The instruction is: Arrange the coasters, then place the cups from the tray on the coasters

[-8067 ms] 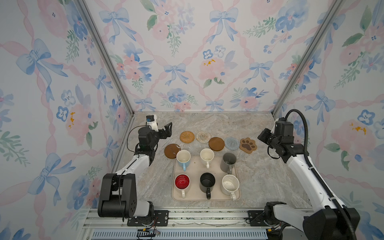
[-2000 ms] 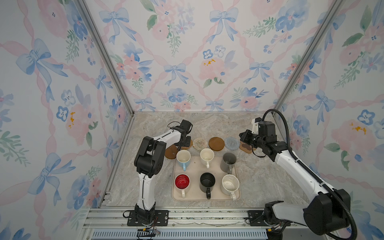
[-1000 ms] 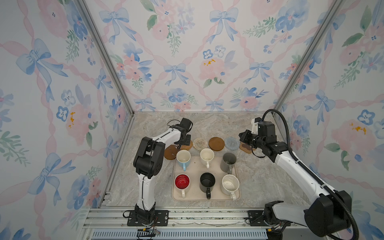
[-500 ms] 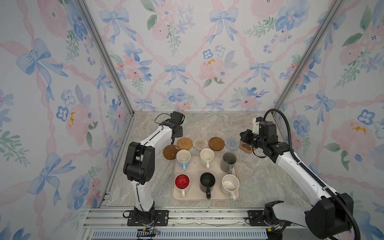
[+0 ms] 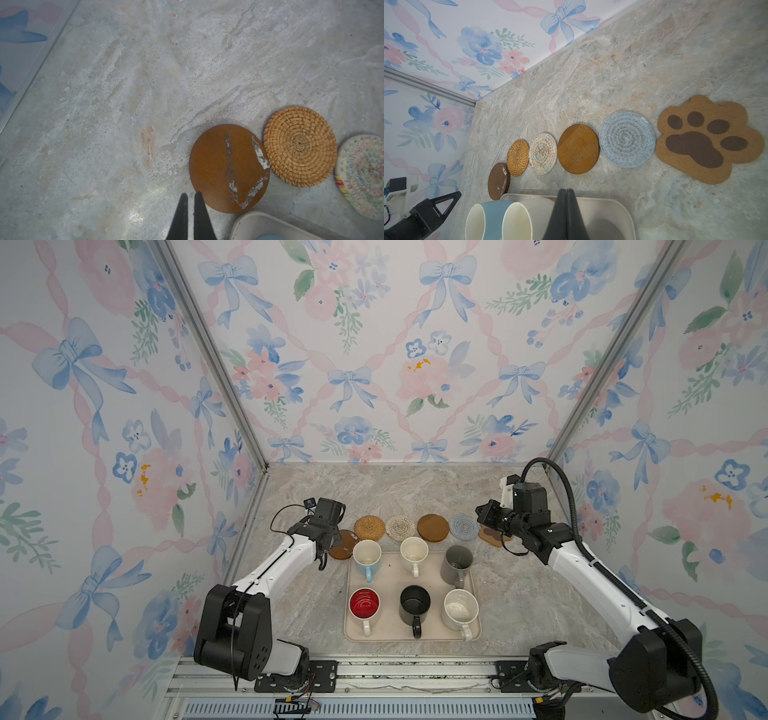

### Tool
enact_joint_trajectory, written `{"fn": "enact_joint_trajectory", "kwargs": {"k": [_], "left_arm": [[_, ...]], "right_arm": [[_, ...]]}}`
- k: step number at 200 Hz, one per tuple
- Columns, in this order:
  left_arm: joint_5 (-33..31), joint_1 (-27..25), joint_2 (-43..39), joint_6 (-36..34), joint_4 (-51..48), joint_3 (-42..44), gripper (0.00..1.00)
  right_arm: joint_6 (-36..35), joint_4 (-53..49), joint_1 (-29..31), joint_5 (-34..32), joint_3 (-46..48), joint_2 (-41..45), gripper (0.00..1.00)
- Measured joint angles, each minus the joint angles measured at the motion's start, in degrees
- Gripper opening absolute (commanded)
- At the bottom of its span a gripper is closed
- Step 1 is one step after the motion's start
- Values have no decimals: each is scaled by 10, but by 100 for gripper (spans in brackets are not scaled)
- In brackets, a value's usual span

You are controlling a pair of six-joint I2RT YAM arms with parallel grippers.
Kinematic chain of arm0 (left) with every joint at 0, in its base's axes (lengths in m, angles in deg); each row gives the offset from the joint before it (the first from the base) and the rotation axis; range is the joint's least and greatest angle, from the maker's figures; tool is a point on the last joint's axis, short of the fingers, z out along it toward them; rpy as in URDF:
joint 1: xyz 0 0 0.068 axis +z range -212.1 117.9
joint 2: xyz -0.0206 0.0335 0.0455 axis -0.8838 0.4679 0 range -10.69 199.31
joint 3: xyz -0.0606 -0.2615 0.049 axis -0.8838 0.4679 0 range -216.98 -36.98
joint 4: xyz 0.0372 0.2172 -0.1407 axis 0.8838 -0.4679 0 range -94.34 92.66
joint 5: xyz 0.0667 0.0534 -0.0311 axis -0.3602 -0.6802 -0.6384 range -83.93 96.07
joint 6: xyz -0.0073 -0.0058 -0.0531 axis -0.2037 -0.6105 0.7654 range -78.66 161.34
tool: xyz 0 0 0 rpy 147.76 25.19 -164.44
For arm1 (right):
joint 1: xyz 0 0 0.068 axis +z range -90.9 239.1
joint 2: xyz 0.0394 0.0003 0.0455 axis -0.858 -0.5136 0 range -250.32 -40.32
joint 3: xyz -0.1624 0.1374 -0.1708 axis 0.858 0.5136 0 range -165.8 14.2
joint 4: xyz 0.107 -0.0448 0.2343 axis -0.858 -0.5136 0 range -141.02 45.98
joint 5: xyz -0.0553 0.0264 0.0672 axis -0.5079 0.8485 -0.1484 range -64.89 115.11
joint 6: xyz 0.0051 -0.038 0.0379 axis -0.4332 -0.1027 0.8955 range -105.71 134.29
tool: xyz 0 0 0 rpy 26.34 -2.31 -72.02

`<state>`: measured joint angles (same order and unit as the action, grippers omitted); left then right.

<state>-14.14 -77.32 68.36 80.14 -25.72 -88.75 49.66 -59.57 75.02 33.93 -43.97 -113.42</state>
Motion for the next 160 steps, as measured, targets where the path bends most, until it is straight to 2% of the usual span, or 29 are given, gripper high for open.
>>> {"fn": "enact_joint_trajectory", "kwargs": {"k": [29, 72, 112, 160], "left_arm": [[25, 0, -26, 38, 10, 45, 0], [60, -12, -13, 73, 34, 76, 0], [83, -13, -7, 111, 72, 140, 0], [114, -16, 36, 129, 131, 147, 0]], "right_arm": [[0, 2, 8, 1, -4, -17, 0], [0, 2, 10, 2, -9, -33, 0], [-1, 1, 10, -1, -11, -33, 0], [-3, -2, 10, -3, -12, -43, 0]]}}
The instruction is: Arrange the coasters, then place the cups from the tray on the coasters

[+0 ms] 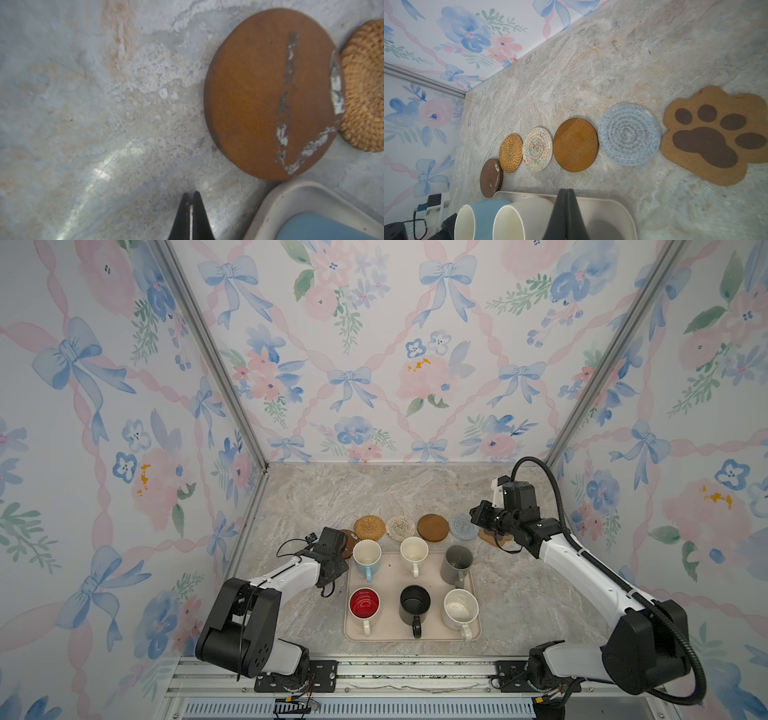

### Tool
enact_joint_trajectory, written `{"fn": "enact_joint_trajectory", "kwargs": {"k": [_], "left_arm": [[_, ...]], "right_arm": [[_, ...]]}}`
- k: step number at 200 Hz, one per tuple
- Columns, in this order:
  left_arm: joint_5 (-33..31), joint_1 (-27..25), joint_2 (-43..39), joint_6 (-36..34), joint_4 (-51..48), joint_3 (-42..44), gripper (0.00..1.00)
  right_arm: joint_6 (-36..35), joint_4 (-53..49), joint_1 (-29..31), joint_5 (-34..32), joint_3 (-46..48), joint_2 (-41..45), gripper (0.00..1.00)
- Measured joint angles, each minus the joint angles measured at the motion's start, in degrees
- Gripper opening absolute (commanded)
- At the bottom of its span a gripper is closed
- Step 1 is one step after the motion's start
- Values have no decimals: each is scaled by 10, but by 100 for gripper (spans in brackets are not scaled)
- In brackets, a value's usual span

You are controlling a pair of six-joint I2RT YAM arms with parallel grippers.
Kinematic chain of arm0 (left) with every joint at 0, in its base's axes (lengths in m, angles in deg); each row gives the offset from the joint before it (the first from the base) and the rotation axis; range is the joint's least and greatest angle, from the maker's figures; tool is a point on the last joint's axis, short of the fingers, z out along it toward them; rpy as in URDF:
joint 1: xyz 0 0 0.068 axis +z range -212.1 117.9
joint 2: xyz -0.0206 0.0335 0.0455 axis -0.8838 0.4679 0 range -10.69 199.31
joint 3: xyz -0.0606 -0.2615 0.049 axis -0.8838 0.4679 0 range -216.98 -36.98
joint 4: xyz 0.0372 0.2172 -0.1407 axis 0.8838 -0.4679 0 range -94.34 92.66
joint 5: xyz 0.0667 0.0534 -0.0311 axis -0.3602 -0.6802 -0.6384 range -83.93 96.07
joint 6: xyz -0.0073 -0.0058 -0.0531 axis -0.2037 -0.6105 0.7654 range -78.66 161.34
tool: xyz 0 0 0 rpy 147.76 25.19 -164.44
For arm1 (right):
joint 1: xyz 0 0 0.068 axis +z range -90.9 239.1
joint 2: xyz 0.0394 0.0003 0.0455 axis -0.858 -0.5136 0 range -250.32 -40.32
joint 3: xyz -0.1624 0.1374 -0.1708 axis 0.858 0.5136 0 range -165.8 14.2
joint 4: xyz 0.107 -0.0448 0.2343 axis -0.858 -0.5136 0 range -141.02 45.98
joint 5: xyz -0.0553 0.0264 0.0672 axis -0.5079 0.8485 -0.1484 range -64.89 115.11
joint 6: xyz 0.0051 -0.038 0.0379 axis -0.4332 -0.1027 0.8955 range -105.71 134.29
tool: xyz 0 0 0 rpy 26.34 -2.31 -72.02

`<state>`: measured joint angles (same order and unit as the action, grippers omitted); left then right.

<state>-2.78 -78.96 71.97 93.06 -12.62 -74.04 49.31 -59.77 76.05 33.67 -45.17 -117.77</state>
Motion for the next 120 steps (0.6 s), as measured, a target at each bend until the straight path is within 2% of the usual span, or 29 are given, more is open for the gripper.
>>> {"fn": "enact_joint_trajectory", "kwargs": {"k": [48, 120], "left_arm": [[11, 0, 45, -1, 47, -28, 0], [7, 2, 85, -3, 65, -61, 0]], "right_arm": [[-5, -3, -1, -4, -7, -2, 0], [-7, -3, -5, -4, -10, -20, 0]]}}
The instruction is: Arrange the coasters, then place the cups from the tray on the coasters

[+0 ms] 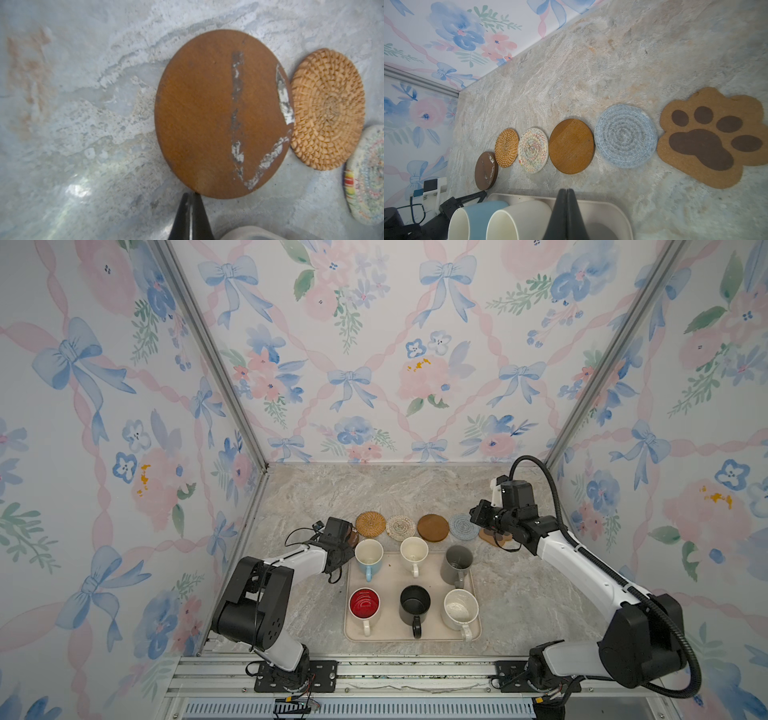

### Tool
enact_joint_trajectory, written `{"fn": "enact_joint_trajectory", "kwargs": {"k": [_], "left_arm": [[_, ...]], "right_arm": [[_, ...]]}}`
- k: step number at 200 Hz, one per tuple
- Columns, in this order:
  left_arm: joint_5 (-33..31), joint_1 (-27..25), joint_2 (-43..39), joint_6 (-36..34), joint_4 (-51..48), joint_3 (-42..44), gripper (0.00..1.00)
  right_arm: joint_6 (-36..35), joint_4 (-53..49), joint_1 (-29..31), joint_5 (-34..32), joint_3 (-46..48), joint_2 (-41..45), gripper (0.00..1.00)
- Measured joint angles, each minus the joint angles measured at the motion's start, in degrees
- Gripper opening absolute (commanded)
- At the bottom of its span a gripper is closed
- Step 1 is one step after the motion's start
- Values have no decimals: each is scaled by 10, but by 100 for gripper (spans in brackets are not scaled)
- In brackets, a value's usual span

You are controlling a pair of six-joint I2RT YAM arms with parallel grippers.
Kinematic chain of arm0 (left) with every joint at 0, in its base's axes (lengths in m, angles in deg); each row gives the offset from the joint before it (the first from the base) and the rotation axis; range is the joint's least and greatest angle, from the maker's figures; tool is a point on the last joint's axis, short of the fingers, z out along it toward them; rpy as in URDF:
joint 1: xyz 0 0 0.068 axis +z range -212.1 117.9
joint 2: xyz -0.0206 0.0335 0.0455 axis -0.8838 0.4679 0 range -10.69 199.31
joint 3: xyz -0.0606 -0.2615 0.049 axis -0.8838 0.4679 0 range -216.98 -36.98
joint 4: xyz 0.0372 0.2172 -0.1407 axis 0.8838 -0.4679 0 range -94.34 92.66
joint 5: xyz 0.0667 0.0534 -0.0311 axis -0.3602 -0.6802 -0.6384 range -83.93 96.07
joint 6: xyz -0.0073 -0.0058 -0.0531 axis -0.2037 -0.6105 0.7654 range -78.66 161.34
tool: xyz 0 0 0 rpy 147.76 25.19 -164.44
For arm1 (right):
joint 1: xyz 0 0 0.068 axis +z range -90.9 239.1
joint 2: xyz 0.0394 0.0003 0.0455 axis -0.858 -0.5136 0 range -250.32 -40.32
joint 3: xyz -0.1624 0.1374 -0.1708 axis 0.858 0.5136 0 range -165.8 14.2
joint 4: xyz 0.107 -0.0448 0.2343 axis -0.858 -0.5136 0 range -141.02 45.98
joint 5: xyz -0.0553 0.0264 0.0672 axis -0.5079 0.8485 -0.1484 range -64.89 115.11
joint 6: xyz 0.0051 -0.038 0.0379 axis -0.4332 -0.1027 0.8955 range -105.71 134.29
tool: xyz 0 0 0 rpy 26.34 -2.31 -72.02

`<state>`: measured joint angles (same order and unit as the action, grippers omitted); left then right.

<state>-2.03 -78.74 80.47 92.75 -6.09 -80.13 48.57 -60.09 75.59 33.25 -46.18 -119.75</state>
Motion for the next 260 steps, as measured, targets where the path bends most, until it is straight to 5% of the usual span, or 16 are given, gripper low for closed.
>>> {"fn": "enact_joint_trajectory", "kwargs": {"k": [153, 214, 260], "left_arm": [[-9, 67, 105, -35, 1, -118, 0], [6, 67, 40, -49, -13, -120, 0], [62, 52, 47, -104, -13, -246, 0]], "right_arm": [[-5, -30, -3, -17, -10, -3, 0], [-5, -34, -4, -26, -10, -1, 0], [-4, -33, -4, -21, -10, -1, 0]]}}
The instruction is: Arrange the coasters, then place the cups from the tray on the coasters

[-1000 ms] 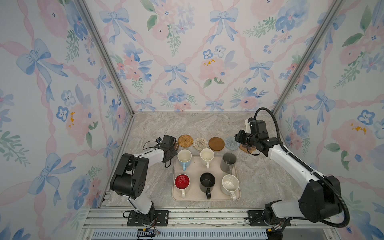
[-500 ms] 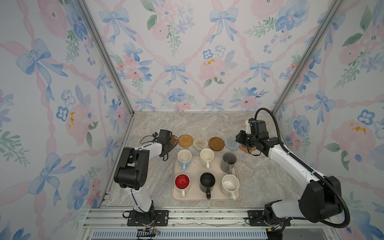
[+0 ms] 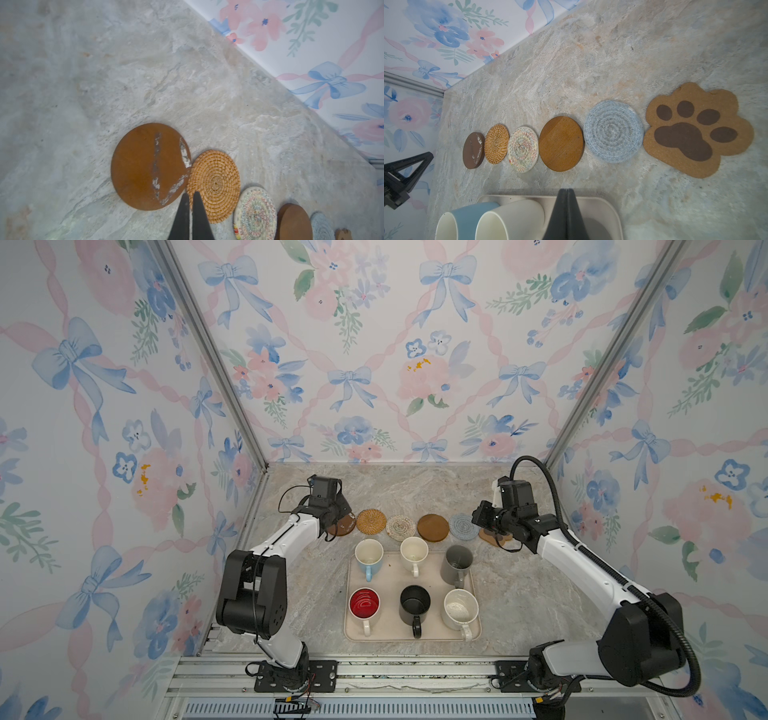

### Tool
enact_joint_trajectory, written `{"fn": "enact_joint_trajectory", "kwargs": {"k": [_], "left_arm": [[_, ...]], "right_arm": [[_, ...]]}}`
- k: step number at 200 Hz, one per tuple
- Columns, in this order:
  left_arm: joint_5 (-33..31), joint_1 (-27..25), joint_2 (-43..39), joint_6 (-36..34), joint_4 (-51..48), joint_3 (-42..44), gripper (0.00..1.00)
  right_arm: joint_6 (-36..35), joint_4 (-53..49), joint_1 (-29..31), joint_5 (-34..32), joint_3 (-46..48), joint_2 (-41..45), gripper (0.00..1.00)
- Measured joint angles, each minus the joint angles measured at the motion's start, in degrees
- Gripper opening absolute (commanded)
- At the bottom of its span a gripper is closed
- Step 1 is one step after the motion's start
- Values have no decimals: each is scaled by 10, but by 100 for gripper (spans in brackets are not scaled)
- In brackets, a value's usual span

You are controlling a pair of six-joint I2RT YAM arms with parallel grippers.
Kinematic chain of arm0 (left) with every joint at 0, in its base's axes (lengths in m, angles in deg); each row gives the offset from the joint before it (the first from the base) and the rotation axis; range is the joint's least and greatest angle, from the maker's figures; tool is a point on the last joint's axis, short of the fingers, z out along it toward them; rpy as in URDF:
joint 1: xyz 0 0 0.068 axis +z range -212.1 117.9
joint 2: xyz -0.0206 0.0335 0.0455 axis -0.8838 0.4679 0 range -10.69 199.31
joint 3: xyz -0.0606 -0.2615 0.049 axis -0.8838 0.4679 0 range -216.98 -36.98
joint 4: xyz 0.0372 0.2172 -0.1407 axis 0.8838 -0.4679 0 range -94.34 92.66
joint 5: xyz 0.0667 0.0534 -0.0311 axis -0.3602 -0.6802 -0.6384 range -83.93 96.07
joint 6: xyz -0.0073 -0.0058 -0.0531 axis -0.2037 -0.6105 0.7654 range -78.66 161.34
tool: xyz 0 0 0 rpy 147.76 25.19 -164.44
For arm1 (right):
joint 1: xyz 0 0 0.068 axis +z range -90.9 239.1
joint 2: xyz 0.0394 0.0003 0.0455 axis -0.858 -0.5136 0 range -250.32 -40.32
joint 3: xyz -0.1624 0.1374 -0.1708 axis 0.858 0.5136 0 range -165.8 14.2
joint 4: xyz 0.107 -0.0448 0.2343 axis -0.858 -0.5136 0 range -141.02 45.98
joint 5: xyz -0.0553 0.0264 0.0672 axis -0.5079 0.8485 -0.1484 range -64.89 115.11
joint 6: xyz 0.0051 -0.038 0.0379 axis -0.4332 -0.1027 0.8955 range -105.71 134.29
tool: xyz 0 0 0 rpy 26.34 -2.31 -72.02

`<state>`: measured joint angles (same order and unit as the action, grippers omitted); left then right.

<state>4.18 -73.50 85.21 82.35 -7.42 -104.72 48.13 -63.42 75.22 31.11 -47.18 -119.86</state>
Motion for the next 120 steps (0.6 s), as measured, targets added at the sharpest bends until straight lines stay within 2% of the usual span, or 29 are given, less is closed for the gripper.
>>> {"fn": "enact_joint_trajectory", "kwargs": {"k": [28, 70, 120], "left_arm": [[65, -10, 86, -41, 8, -87, 0], [120, -22, 214, -79, -19, -172, 0], [150, -40, 262, -95, -47, -202, 0]], "right_arm": [[0, 2, 0, 3, 0, -1, 0], [0, 2, 0, 5, 0, -1, 0], [0, 2, 0, 5, 0, -1, 0]]}}
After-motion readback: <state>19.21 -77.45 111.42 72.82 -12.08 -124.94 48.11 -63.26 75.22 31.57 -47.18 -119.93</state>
